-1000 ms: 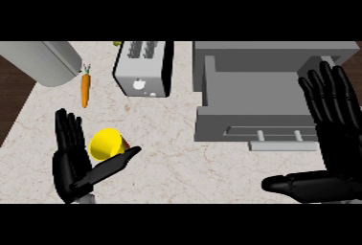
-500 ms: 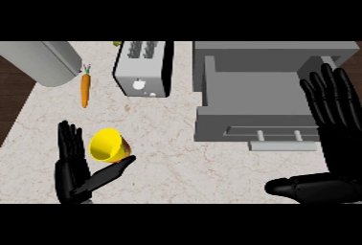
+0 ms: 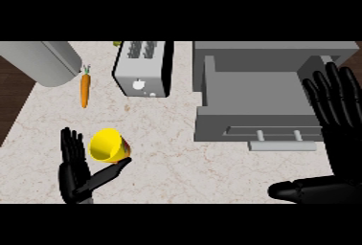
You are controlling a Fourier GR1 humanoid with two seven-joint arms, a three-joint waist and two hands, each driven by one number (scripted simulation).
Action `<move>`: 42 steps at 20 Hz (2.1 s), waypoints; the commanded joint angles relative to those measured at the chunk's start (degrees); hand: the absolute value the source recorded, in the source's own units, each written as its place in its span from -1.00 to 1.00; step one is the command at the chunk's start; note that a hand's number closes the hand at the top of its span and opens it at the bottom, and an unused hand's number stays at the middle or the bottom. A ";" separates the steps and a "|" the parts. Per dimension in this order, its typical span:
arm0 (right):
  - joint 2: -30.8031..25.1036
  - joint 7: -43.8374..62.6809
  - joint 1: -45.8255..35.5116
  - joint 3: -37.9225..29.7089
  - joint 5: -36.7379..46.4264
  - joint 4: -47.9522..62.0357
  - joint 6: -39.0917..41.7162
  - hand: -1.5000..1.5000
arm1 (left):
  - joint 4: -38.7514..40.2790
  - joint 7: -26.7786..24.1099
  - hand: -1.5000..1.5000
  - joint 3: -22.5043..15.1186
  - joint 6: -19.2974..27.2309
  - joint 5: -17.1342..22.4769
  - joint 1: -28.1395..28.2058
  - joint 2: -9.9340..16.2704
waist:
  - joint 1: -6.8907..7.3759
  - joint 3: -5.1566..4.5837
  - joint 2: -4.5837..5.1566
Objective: Pick up the cup, place it into the drawer and close the drawer
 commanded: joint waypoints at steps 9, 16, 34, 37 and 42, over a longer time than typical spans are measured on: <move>0.26 1.40 0.20 1.26 0.72 -0.84 0.51 -1.00 | 13.31 -10.41 -1.00 3.72 -2.95 2.26 -2.83 -0.15 | 0.01 0.00 0.00; 0.16 1.05 -1.40 0.75 1.84 0.53 -0.14 -1.00 | 16.68 -9.93 -1.00 4.96 -5.31 3.34 -6.09 1.39 | 0.05 0.01 0.00; 1.00 0.84 4.96 1.10 0.00 -4.49 1.27 -1.00 | 33.90 -20.00 -1.00 9.47 -17.91 9.97 -14.75 1.76 | -0.14 0.01 -0.04; -1.06 4.56 -0.94 -2.11 -3.04 -2.95 0.70 -1.00 | 39.55 -22.81 -1.00 9.25 -20.51 9.60 -18.97 0.34 | -0.32 -0.03 0.08; -1.54 1.88 -0.30 -3.01 -3.03 -0.04 2.34 -1.00 | 41.49 -23.74 1.00 9.48 -25.52 10.22 -20.06 1.49 | -0.16 -0.01 0.06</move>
